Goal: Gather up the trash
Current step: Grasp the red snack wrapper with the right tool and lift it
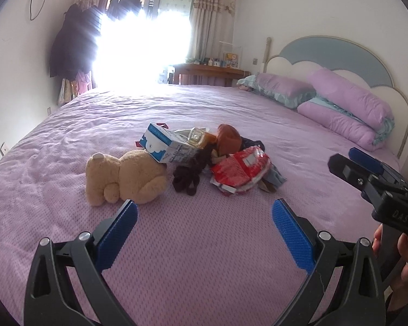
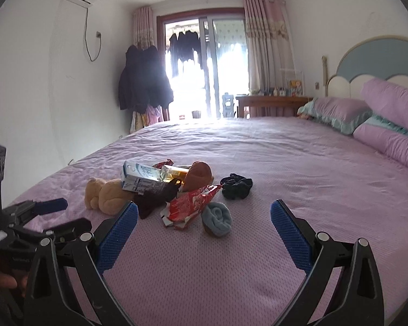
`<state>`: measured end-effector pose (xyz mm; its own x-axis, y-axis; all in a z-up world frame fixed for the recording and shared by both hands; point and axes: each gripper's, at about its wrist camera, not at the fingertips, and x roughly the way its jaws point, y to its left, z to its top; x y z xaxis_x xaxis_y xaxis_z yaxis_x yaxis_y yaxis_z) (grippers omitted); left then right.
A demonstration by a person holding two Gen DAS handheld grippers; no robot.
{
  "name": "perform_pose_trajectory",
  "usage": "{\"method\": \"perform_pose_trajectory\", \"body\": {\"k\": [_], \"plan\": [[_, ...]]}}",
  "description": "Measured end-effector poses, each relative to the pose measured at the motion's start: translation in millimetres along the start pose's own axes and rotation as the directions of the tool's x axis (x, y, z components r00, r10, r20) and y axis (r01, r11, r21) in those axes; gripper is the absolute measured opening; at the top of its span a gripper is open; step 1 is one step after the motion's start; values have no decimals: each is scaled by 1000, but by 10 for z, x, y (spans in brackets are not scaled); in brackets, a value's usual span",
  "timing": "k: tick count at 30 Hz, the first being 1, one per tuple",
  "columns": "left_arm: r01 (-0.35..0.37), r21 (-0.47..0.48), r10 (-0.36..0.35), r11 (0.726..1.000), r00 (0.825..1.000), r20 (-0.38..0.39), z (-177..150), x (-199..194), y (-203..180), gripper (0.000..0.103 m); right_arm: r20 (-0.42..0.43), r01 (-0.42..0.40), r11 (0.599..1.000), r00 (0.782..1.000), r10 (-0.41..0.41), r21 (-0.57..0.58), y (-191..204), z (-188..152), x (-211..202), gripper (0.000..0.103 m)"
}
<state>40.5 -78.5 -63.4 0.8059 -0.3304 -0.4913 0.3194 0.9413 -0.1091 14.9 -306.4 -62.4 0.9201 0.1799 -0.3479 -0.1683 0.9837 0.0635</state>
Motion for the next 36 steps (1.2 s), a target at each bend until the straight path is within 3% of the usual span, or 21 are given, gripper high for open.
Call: {"method": "perform_pose_trajectory", "body": {"k": [3,10,23,25,27,33,36], "plan": [[-9,-7,9,1000,1000,-16,40,157,63,99,-24,-26,999,999,25,-20,50,64,227,93],[-9,-23,8,1000,999,-44,62,420,206,99,-137,-80,997,988,77,-14,53,113,837,63],[17,-17,-19,1000,998,-66,60,595,241,99,-251,-33,999,967,34,10,1,63,1352,60],[20,-15,-21,1000,997,-68,64,596,236,99,-265,-31,1000,964,30,-1,31,59,1404,40],[18,-13,-18,1000,998,-67,70,596,231,99,-273,-28,1000,962,25,-7,41,52,1429,27],[20,-14,-21,1000,997,-68,74,610,217,99,-223,-79,997,972,75,-7,45,55,1288,9],[37,-22,-39,999,996,-75,85,643,189,99,-194,-84,996,978,77,-31,39,78,1143,8]]}}
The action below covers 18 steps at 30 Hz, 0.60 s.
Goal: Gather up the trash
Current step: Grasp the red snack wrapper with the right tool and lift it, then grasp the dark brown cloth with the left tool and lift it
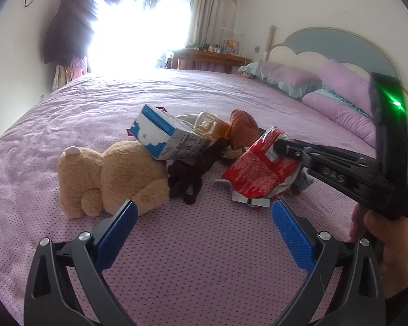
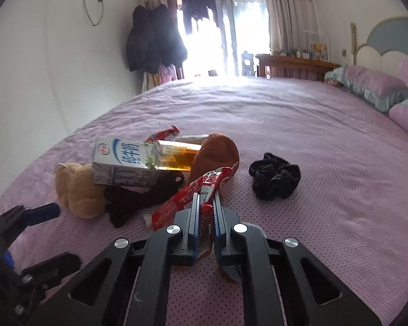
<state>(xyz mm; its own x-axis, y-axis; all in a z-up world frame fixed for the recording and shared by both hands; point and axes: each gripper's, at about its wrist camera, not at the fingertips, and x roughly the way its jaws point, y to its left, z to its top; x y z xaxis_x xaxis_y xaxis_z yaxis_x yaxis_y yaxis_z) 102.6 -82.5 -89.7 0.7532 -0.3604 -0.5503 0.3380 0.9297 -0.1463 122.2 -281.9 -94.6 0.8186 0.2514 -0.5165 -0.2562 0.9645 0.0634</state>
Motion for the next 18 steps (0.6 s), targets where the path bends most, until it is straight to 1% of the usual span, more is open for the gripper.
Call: {"method": "perform_pose_trajectory", "body": {"k": [3,6,9,12,13,14,16,18], "plan": [[28,-6,-28,1000,1000,-3,27,30,-53,99,35,-9,1000,999,8,9,-71,12,-171,7],[57,-3,-57,998,998,-3,68,78,-134,99,65,-18,999,998,15,49,-221,23,-345,7],[62,18,-61,998,998,-7,128,174,-216,99,90,-27,997,996,20,77,-349,29,-481,7],[35,49,-34,998,999,-24,210,358,-250,99,102,-28,996,995,20,81,-398,15,-535,7],[34,49,-31,998,999,-43,238,439,-230,98,107,-31,996,994,22,85,-416,10,-552,7],[34,35,-32,999,997,-68,264,515,-190,97,110,-33,996,994,23,88,-423,6,-560,7],[27,1,-27,1000,995,-94,304,613,-87,96,114,-42,995,993,32,94,-451,-4,-576,7],[35,-15,-36,999,994,-102,337,663,-22,95,115,-46,994,993,35,97,-466,-12,-579,7]]}}
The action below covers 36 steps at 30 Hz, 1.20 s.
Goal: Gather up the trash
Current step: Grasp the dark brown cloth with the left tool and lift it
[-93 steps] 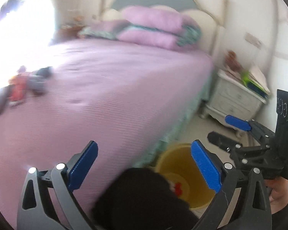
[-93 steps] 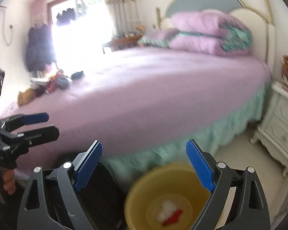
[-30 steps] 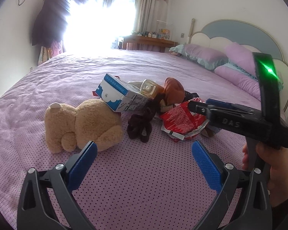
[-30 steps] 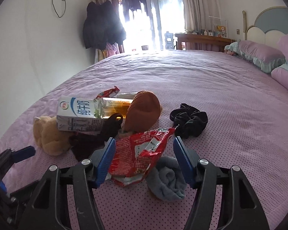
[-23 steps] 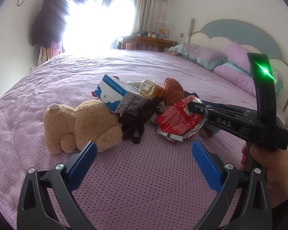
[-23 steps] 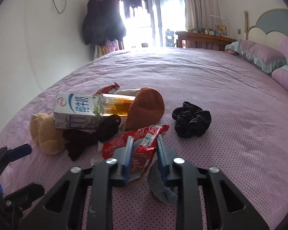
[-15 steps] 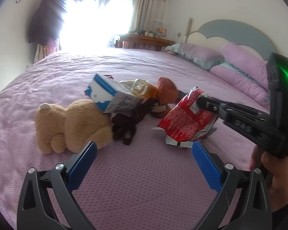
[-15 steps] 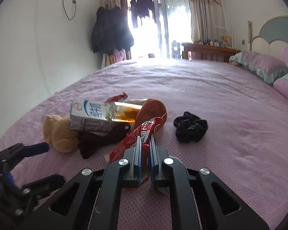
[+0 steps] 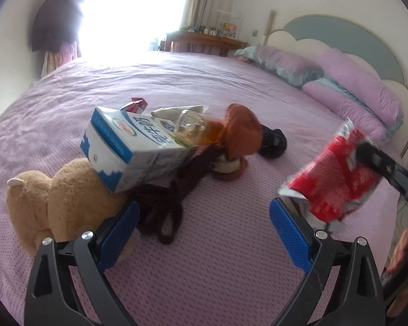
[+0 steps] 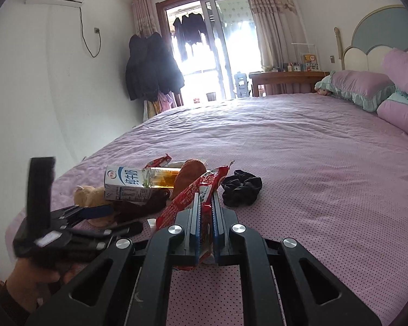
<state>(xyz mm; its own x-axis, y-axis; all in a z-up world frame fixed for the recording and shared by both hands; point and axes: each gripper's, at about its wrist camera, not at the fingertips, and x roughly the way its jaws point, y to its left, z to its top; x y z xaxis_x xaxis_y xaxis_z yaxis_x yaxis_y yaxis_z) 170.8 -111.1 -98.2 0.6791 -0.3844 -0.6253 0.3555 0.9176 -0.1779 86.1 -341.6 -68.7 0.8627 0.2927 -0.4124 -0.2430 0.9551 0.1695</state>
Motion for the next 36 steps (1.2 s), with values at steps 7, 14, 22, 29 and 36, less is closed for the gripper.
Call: {"method": "perform_pose_trajectory", "body": {"k": [7,14,22,29,36], "plan": [[-57,94,61,994,997,-38,55,145,-61,81,-10,-26,1000,1000,26,5,34,-27,20,7],[-133,161,145,978,987,-68,111,244,-65,51,-16,-29,1000,999,29,-2,80,-35,18,7],[-227,308,266,924,960,-90,17,403,-247,53,-27,-26,1000,999,26,-8,89,-32,0,7],[-169,322,222,931,966,-135,22,432,-252,30,-45,-27,1000,999,28,4,46,-38,8,7],[-20,205,57,979,983,-176,73,367,-76,20,-89,-58,997,994,62,45,-58,-93,108,7]]}}
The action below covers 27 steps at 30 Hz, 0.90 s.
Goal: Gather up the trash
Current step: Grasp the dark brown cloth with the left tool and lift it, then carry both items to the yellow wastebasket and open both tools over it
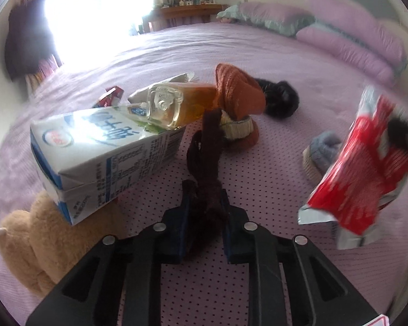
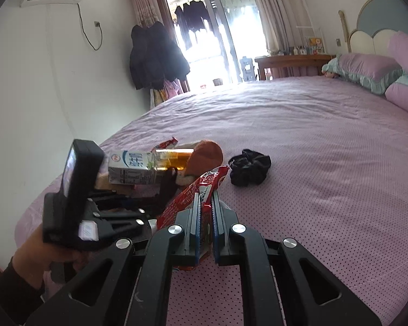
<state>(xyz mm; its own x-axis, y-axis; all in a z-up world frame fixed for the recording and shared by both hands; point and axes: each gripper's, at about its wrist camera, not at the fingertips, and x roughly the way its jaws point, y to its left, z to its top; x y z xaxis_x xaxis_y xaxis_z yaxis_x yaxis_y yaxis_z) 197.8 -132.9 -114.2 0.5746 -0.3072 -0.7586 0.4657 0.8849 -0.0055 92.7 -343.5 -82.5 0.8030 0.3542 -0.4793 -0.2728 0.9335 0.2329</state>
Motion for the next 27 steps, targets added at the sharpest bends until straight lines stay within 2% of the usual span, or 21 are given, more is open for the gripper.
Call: {"method": "perform_pose_trajectory", "body": {"k": [3,8,15,21,27], "plan": [[78,-41,-77,996,997,11,-23,-27,78,20,-10,-6,1000,1000,6,13,-46,-31,14,7],[190,-87,-187,978,982,36,-76,-95,165,20,-19,-13,1000,1000,14,12,-54,-65,2,7],[251,-91,-243,964,966,88,-155,-366,112,20,-38,-26,1000,999,26,9,-39,-139,-36,7],[347,-73,-336,935,933,129,-320,-714,-15,20,-39,-60,998,997,61,28,25,-211,-212,7],[410,-20,-402,912,902,160,-499,-1059,-317,20,-9,-46,999,999,46,24,99,-362,-686,7]]}}
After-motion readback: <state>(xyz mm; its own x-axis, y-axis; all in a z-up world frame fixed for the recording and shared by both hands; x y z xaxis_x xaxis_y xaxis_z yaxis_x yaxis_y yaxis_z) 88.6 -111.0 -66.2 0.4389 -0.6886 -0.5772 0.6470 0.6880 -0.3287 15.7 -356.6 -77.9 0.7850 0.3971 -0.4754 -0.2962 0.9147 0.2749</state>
